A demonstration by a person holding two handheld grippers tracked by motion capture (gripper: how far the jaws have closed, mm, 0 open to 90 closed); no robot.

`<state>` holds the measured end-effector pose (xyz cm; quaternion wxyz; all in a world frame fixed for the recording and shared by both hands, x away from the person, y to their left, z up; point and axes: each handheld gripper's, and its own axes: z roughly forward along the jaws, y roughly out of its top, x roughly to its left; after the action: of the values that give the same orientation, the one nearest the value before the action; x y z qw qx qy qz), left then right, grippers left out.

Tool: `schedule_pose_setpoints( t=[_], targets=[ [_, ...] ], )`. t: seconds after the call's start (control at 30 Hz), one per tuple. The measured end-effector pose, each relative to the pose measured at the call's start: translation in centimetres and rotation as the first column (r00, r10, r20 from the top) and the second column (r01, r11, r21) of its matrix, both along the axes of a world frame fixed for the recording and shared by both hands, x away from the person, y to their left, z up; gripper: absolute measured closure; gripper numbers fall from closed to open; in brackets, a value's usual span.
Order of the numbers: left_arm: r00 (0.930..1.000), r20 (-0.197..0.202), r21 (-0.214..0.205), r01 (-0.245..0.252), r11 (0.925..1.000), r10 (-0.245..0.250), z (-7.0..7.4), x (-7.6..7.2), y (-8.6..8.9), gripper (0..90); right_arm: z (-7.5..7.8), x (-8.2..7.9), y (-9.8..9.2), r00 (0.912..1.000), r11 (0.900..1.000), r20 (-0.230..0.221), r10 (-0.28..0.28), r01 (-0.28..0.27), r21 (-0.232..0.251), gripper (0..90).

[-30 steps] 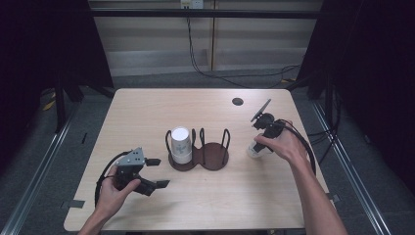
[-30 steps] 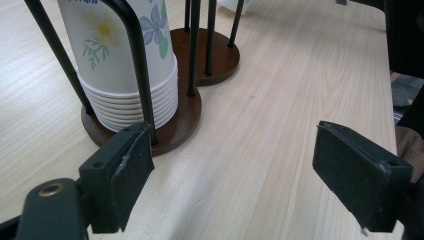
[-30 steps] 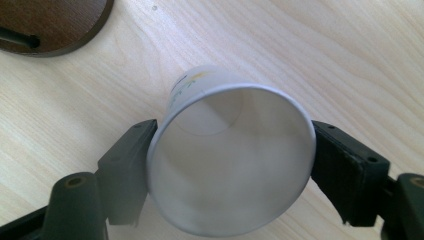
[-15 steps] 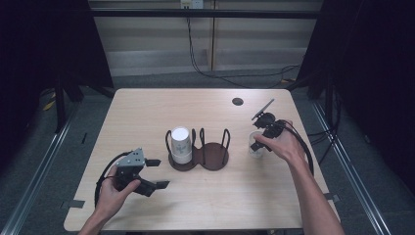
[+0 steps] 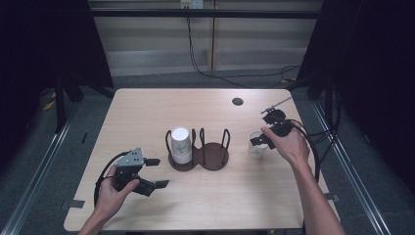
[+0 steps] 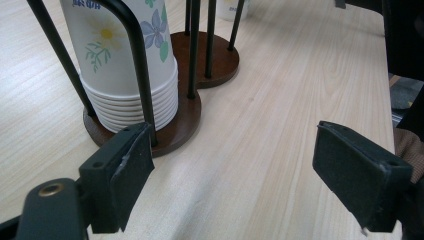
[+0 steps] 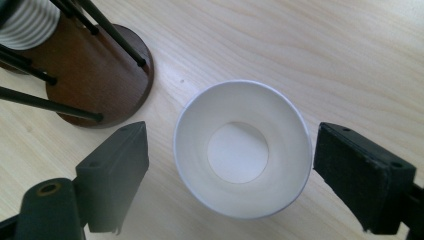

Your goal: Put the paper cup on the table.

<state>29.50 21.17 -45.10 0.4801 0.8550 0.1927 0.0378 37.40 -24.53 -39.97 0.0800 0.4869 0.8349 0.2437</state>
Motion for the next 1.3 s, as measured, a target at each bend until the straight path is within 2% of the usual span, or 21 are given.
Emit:
schedule_pose_setpoints(
  t=[0.2, 0.3, 0.4, 0.43, 0.53, 0.63, 0.7, 0.77, 0.93, 1.03, 1.1, 1.2, 1.3],
  targets=[
    [1.0, -0.001, 0.0, 0.002, 1.0, -0.002, 0.0, -0.1, 0.0, 16.1, 0.2, -1.2, -0.3, 0.9968, 0.9965, 0.072, -0.035, 0.03, 0.078, 14.1],
    [1.0, -0.003, -0.003, 0.002, 1.0, -0.002, 0.0, 0.0, 0.0, 16.1, -0.2, -2.2, -0.4, 0.9901, 0.9948, 0.123, -0.068, 0.057, 0.085, 15.4],
    [1.0, -0.002, -0.003, 0.0, 1.0, 0.0, 0.0, -0.1, 0.0, 16.1, -0.1, -3.4, -0.2, 0.9791, 0.9935, 0.182, -0.09, 0.076, 0.085, 17.6],
    [1.0, -0.001, -0.004, -0.001, 1.0, 0.001, 0.0, -0.1, 0.0, 16.1, -0.1, -3.8, -0.3, 0.9739, 0.9918, 0.205, -0.097, 0.077, 0.102, 17.4],
    [1.0, -0.004, -0.008, -0.009, 0.9999, 0.009, 0.1, -0.2, 0.0, 16.1, -0.1, -4.7, -0.4, 0.9624, 0.989, 0.245, -0.117, 0.091, 0.117, 17.3],
    [0.9999, -0.013, -0.004, -0.009, 0.9999, 0.009, 0.1, -0.3, 0.1, 16.1, -0.4, -5.9, -0.5, 0.9525, 0.9811, 0.269, -0.142, 0.1, 0.166, 17.3],
    [0.9997, -0.021, -0.014, -0.013, 0.9998, 0.013, 0.1, -0.4, 0.3, 16.1, -0.8, -6.8, -0.3, 0.9452, 0.9796, 0.292, -0.146, 0.097, 0.176, 17.2],
    [0.9995, -0.028, -0.019, -0.017, 0.9997, 0.017, 0.1, -0.5, 0.4, 16.1, -1.2, -7.5, -0.2, 0.9436, 0.9752, 0.297, -0.146, 0.087, 0.204, 17.1],
    [0.9987, -0.038, -0.043, -0.035, 0.9984, 0.033, 0.2, -0.6, 0.4, 16.2, -2.2, -9.1, 0.3, 0.9387, 0.9701, 0.314, -0.142, 0.069, 0.233, 17.1],
    [0.9984, -0.037, -0.039, -0.044, 0.9983, 0.042, 0.2, -0.5, 0.4, 16.3, -2.5, -9.9, 0.7, 0.9358, 0.9703, 0.325, -0.136, 0.06, 0.234, 17.2],
    [0.998, -0.038, -0.033, -0.052, 0.9981, 0.051, 0.3, -0.5, 0.5, 16.3, -2.6, -10.4, 0.9, 0.9351, 0.9669, 0.329, -0.133, 0.049, 0.25, 17.2],
    [0.9974, -0.037, -0.016, -0.062, 0.998, 0.061, 0.3, -0.9, 0.7, 16.3, -3.0, -11.1, 1.6, 0.9347, 0.9673, 0.334, -0.121, 0.036, 0.251, 17.0],
    [0.9969, -0.04, -0.018, -0.068, 0.9975, 0.067, 0.2, -1.4, 0.8, 16.2, -3.4, -11.8, 2.2, 0.937, 0.9641, 0.332, -0.108, 0.017, 0.265, 16.8]
  ],
)
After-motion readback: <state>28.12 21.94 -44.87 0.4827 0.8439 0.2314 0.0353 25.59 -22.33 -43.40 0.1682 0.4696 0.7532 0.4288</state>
